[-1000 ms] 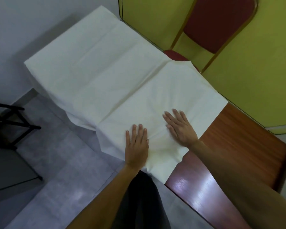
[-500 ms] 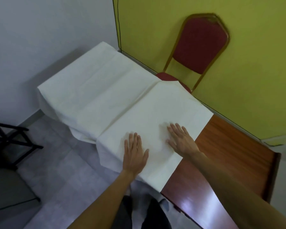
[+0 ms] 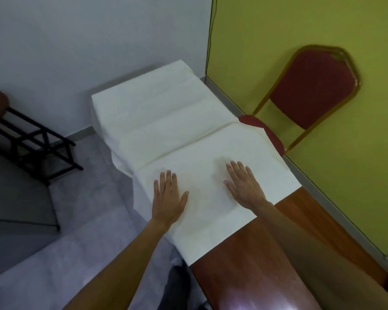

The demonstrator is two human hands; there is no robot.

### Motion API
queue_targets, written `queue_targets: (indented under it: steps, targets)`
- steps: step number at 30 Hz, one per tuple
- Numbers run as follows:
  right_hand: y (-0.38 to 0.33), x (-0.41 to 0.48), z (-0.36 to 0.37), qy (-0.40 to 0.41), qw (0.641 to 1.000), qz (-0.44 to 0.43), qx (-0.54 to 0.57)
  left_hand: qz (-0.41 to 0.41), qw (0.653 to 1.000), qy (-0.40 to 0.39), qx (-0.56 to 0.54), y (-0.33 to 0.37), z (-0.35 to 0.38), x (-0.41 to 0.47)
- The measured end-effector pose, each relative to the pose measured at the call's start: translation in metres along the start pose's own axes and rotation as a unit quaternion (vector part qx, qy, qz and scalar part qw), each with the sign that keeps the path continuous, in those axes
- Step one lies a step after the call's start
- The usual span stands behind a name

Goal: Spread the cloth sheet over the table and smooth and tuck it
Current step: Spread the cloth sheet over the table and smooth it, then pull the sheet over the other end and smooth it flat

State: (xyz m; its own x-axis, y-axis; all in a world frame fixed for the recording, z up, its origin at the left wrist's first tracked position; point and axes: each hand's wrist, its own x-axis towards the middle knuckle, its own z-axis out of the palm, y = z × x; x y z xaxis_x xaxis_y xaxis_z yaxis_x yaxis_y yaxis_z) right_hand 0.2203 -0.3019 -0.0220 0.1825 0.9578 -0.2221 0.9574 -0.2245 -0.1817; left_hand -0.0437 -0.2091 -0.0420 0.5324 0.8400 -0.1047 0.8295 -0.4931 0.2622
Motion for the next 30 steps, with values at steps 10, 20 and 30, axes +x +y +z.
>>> queue_targets:
  steps: [10, 20, 30]
  targets:
    - [0.004, 0.11, -0.014, 0.025, 0.999, -0.028, -0.017, -0.054, 0.998, 0.033, -0.009, -0.053, -0.005, 0.064]
    - [0.014, 0.18, -0.004, 0.057, 0.997, -0.033, -0.05, -0.032, 0.996, 0.086, -0.016, -0.083, 0.024, 0.097]
    - [0.01, 0.177, -0.003, 0.131, 0.991, -0.013, 0.016, -0.003, 0.976, 0.219, 0.007, -0.078, 0.024, 0.09]
